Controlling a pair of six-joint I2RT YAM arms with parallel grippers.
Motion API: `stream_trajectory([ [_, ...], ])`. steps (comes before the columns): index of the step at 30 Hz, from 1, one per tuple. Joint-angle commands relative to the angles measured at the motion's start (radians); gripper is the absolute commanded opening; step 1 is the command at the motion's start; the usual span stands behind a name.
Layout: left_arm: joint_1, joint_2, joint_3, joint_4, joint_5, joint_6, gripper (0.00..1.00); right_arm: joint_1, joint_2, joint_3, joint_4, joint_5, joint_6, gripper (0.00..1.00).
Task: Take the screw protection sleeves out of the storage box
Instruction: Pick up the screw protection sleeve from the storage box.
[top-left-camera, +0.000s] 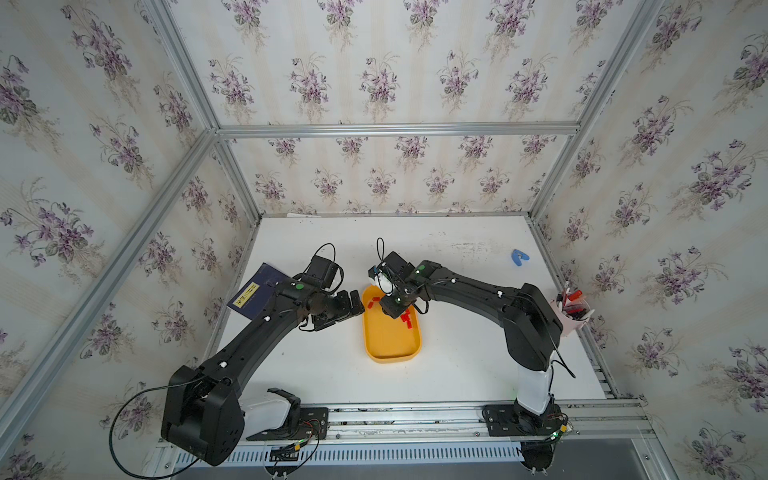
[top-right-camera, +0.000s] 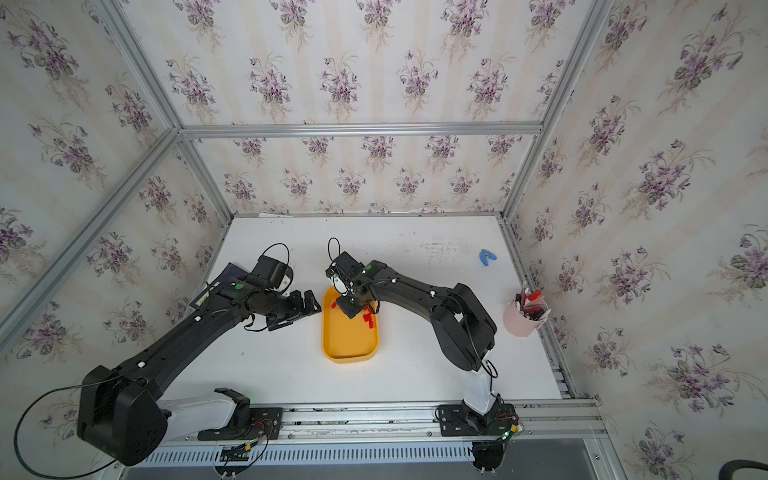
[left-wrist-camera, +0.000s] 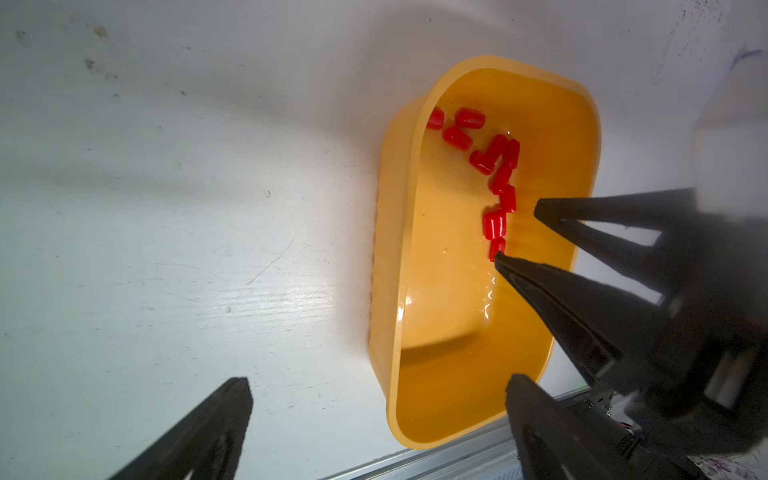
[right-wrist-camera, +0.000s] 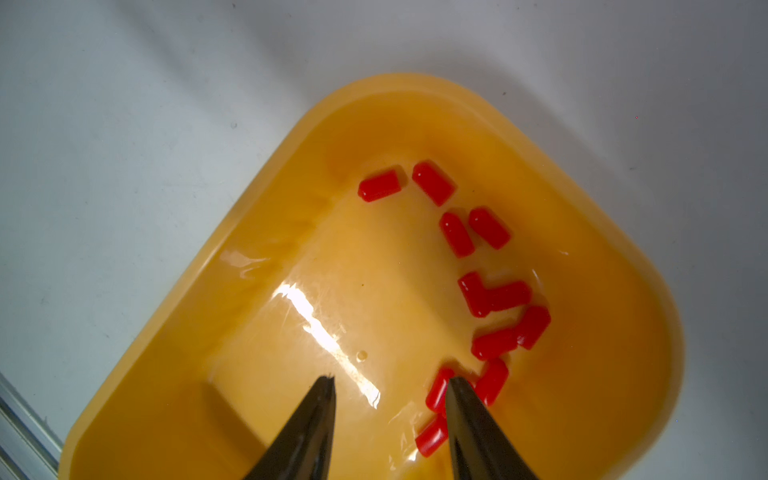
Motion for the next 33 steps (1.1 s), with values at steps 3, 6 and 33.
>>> stream_trajectory([
  [3, 0.001, 0.0, 0.005, 0.008, 0.01, 0.022, 1.0, -0.028, 0.096, 0.071, -0.097, -0.006, -0.047, 0.44],
  [6, 0.003, 0.0, 0.005, 0.005, 0.009, 0.028, 1.0, -0.046, 0.124, 0.09, -0.09, -0.016, -0.055, 0.42],
  [33, 0.026, -0.003, -0.005, 0.007, 0.007, 0.046, 1.0, -0.085, 0.223, 0.153, -0.065, -0.043, -0.089, 0.39],
])
